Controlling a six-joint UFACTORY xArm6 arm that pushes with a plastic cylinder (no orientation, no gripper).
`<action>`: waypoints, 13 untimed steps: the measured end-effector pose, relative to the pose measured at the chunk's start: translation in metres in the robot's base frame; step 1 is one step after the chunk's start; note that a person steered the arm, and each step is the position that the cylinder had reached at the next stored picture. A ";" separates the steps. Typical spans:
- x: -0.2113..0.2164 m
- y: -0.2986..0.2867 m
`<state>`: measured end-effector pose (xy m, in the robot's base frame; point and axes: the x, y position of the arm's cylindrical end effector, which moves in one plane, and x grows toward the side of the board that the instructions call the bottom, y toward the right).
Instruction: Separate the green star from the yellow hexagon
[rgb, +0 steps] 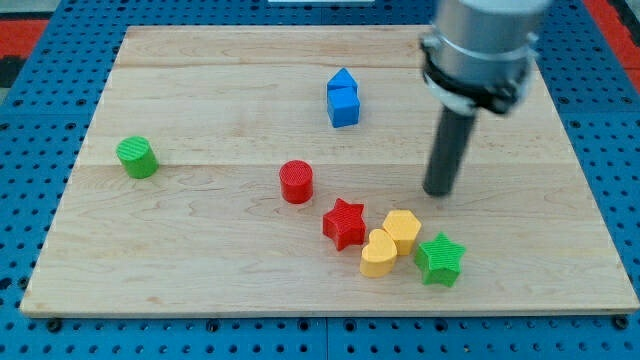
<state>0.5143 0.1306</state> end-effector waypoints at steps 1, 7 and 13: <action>0.043 -0.057; 0.033 -0.115; 0.104 -0.204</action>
<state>0.6183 -0.0733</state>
